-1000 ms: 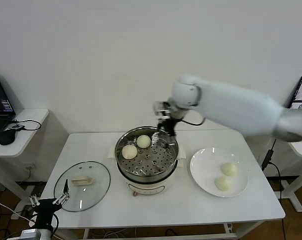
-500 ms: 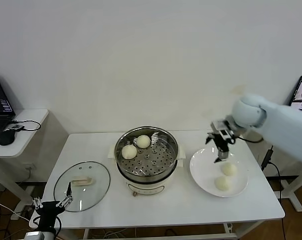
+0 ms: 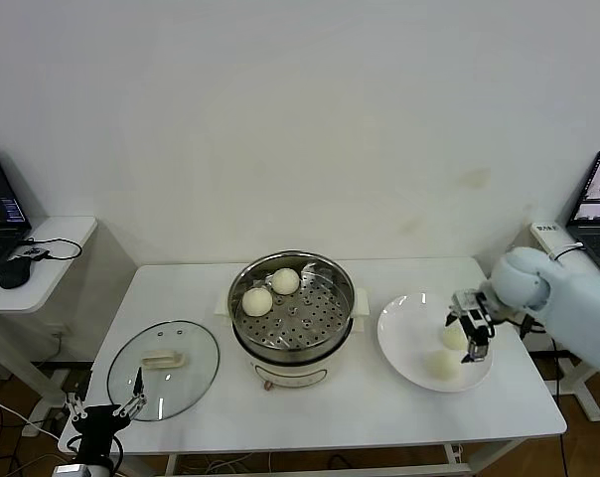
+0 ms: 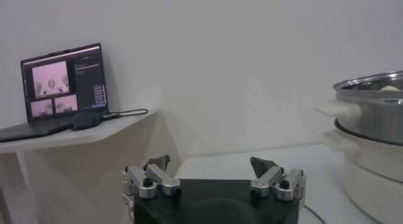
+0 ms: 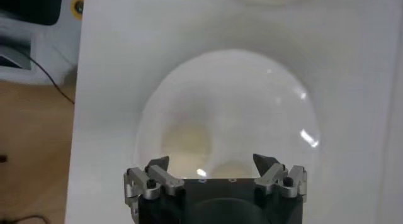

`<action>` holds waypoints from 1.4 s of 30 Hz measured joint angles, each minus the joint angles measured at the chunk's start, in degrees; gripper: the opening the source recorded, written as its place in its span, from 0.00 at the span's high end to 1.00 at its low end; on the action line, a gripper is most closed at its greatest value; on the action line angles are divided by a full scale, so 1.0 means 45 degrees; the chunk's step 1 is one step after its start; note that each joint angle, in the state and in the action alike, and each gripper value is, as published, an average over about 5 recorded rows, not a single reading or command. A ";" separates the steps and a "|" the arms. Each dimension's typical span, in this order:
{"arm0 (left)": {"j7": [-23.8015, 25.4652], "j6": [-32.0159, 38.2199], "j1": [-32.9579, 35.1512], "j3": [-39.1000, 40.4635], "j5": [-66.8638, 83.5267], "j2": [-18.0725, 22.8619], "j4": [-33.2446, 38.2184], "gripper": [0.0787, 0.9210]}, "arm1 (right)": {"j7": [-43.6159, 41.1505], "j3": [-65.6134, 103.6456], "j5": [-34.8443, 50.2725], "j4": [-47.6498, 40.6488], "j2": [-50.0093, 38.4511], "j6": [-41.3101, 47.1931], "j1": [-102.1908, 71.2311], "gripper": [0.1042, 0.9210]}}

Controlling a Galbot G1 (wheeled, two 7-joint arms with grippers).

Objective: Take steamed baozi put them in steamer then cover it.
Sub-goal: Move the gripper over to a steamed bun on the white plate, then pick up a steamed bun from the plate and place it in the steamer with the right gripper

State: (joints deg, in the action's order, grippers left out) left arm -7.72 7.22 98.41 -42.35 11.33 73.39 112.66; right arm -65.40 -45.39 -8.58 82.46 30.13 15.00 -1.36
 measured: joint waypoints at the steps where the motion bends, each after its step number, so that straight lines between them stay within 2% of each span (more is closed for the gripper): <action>1: 0.0000 -0.0001 0.0000 -0.0012 0.0001 -0.0003 -0.0003 0.12 | 0.0058 0.0133 -0.0069 -0.0069 0.0010 -0.0017 -0.0206 0.12; 17: 0.0002 0.0019 0.0021 -0.0187 0.0058 -0.0073 -0.0095 0.12 | 0.0798 0.1204 -0.0618 -0.0883 0.0899 0.0015 -0.1825 0.13; 33: -0.0005 0.0038 -0.0028 -0.0146 0.0061 -0.0007 -0.0157 0.12 | 0.0848 0.1660 -0.0908 -0.1180 0.1249 0.0090 -0.2295 0.35; 42: -0.0017 0.0046 -0.0019 -0.0146 0.0061 -0.0014 -0.0088 0.12 | 0.0631 0.1493 -0.0542 -0.0895 0.1017 0.0153 -0.1673 0.38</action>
State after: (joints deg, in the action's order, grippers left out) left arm -7.80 7.43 98.33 -43.01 11.61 73.33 112.26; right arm -62.56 -38.67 -11.02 78.43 34.71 15.69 -8.89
